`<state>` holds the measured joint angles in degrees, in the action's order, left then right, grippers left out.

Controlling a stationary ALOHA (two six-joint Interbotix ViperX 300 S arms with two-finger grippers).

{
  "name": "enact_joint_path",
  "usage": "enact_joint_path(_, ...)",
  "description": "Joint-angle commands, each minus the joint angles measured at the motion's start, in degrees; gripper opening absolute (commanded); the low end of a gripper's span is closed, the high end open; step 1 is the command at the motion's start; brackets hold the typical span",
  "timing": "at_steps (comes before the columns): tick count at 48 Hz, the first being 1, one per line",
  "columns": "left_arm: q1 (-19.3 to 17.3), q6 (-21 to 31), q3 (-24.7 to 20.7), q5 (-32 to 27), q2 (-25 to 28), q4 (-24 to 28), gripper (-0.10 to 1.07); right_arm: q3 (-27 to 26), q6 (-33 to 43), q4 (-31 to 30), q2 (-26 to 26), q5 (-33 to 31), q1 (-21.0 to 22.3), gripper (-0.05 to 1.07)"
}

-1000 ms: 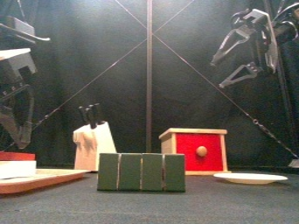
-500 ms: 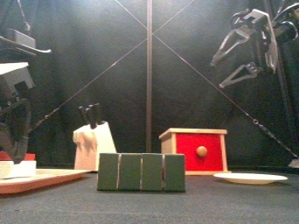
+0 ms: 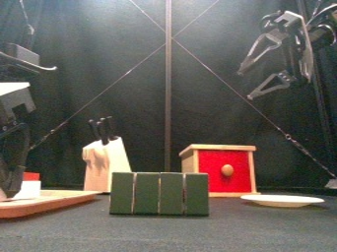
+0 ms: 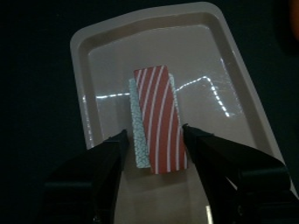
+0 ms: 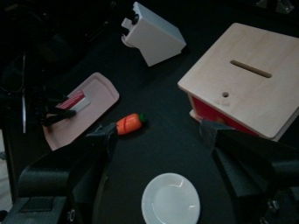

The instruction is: Grab salmon sushi

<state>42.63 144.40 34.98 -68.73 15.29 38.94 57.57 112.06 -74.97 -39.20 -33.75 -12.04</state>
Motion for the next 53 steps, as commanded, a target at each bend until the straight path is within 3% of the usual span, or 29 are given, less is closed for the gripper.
enact_joint_path(1,-0.2,0.1,-0.4,-0.1,-0.5,0.0,0.87,-0.4,0.0,-0.2,-0.3,0.0,0.2,1.04)
enact_joint_path(23,-0.3,0.0,-0.4,-0.2,-1.0,-0.4,0.69,-0.4,0.0,-0.2,-0.3,0.0,0.2,1.04)
enact_joint_path(53,-0.3,-0.6,-0.5,-1.2,-4.0,1.9,0.69,-0.3,0.0,0.6,-0.4,0.0,-0.2,1.04)
